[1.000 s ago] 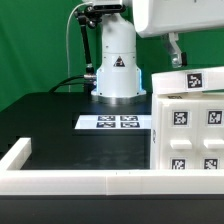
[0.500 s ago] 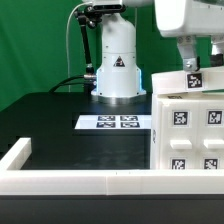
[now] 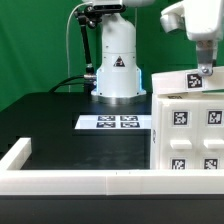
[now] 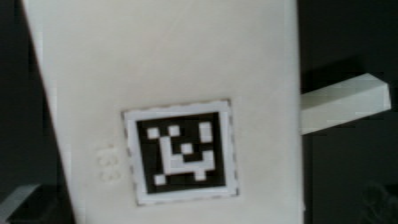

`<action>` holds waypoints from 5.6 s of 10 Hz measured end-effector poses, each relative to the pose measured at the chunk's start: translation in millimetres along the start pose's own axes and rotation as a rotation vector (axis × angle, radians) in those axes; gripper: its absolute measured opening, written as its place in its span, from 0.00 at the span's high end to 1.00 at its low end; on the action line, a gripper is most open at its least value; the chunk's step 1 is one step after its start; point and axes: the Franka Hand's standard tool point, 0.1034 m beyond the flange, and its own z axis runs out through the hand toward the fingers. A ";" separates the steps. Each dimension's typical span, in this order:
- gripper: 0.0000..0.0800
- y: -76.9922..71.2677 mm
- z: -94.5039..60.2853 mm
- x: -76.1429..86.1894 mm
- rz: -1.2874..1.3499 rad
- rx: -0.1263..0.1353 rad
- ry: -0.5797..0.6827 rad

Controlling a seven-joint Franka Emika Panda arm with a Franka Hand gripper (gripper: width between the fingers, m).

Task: Assemble cabinet

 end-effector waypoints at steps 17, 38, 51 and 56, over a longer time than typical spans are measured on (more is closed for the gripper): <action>0.30 1.9 9.3 -8.7 0.453 0.003 -0.008; 0.30 11.9 7.0 -17.7 1.987 0.009 0.078; 0.30 9.9 8.8 -25.0 3.022 0.132 0.077; 0.30 9.2 8.2 -23.5 3.315 0.217 0.031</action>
Offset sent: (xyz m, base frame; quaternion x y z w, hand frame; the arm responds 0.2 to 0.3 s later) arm 0.0010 -0.0011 -0.0030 -0.0136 0.0017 0.0081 0.9999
